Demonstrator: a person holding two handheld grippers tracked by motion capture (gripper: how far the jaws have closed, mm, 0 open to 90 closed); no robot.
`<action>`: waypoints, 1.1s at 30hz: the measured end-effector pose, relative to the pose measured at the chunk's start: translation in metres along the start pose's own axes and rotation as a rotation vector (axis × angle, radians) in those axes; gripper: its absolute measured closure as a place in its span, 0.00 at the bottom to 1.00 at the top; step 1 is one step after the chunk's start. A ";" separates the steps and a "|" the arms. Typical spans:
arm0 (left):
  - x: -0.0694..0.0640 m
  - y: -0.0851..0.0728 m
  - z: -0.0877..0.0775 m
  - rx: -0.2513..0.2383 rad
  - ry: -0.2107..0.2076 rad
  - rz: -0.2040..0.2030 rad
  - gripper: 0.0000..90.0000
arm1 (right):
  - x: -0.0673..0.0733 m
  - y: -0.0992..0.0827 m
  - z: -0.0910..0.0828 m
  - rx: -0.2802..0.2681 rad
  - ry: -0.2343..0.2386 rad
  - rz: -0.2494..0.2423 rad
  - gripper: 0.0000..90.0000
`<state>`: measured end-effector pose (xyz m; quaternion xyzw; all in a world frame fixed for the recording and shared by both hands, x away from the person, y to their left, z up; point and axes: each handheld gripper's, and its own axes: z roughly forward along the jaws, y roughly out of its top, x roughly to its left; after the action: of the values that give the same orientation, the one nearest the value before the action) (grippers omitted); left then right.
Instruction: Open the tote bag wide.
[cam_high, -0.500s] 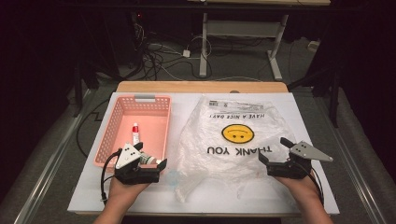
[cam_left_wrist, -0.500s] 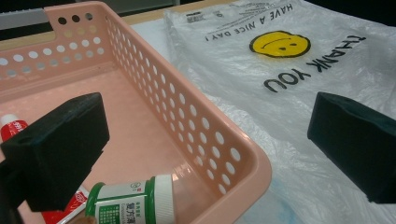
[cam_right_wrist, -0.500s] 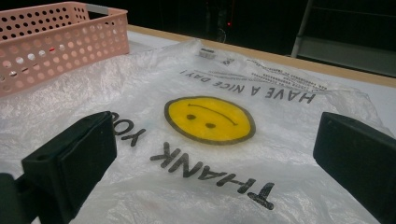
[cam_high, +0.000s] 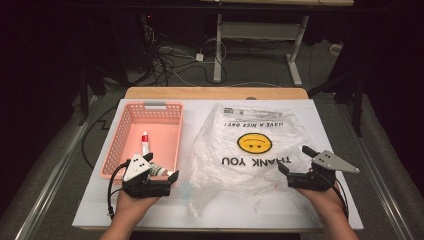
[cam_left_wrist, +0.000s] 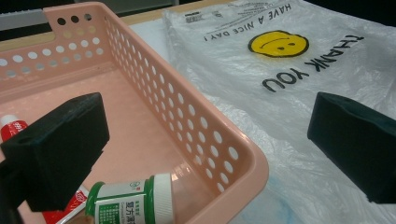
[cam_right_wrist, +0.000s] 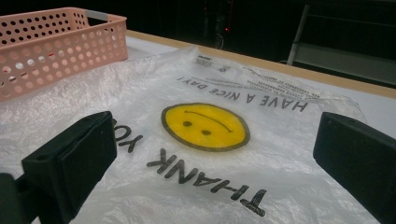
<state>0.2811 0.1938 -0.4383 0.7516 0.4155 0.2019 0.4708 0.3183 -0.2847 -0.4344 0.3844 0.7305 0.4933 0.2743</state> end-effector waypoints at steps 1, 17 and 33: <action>0.000 0.000 0.000 -0.001 0.000 -0.002 0.00 | 0.000 0.000 0.000 -0.002 -0.003 0.004 0.00; -0.003 0.002 0.001 0.013 -0.016 0.004 0.00 | -0.026 -0.002 -0.009 0.008 -0.067 0.039 0.00; -0.005 0.005 -0.001 0.038 -0.018 -0.001 0.00 | -0.060 -0.012 -0.023 0.037 -0.158 0.095 0.00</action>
<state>0.2796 0.1891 -0.4333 0.7620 0.4152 0.1871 0.4604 0.3301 -0.3494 -0.4357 0.4614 0.6964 0.4605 0.3001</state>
